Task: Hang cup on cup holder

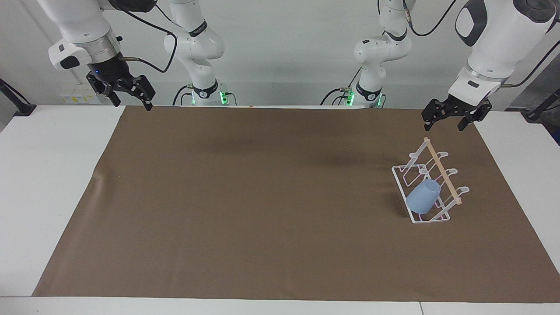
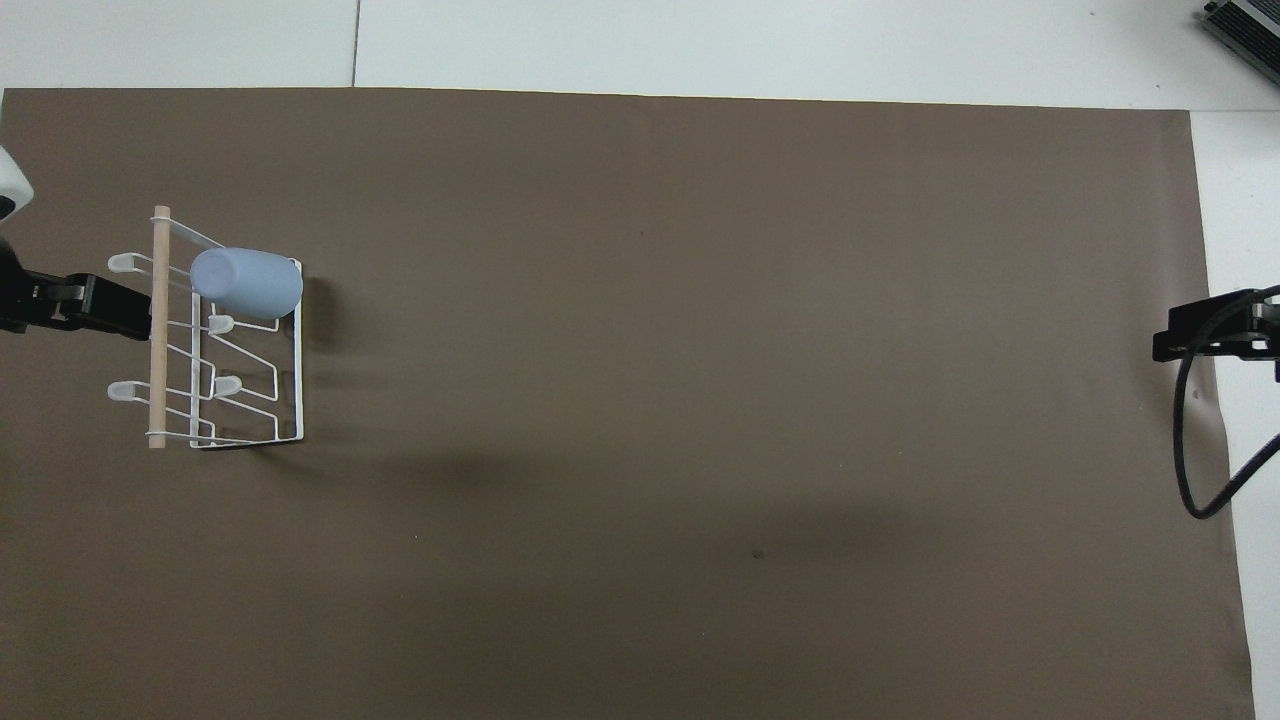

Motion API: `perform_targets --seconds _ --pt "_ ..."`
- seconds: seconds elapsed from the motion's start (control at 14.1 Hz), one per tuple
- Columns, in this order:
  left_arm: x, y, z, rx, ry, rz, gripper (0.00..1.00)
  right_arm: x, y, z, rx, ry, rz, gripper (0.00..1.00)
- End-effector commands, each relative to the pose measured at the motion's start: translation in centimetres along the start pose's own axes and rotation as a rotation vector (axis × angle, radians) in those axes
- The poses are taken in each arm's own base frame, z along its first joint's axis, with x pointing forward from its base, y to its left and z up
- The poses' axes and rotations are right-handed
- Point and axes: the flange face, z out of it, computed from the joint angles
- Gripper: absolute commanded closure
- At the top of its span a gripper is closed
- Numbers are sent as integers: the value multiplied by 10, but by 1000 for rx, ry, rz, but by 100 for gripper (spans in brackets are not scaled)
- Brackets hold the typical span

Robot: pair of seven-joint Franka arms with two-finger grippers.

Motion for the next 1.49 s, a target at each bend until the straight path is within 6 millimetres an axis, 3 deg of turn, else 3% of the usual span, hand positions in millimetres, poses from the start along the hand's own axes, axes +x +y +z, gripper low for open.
perform_targets --seconds 0.0,0.43,0.78,0.92,1.42 --pt "-3 0 -10 -28 40 -56 0 -7 1 0 -5 1 9 0" --pt "-2 -12 -12 -33 58 -80 0 -7 1 0 -5 1 11 0" --pt "-6 -3 -21 -32 74 -67 0 -7 1 -1 -5 3 11 0" --pt "-6 -5 -21 -91 74 -83 0 -7 1 -1 -5 3 9 0" --pt "-10 -4 -19 -55 50 -32 0 -7 1 0 -5 1 9 0"
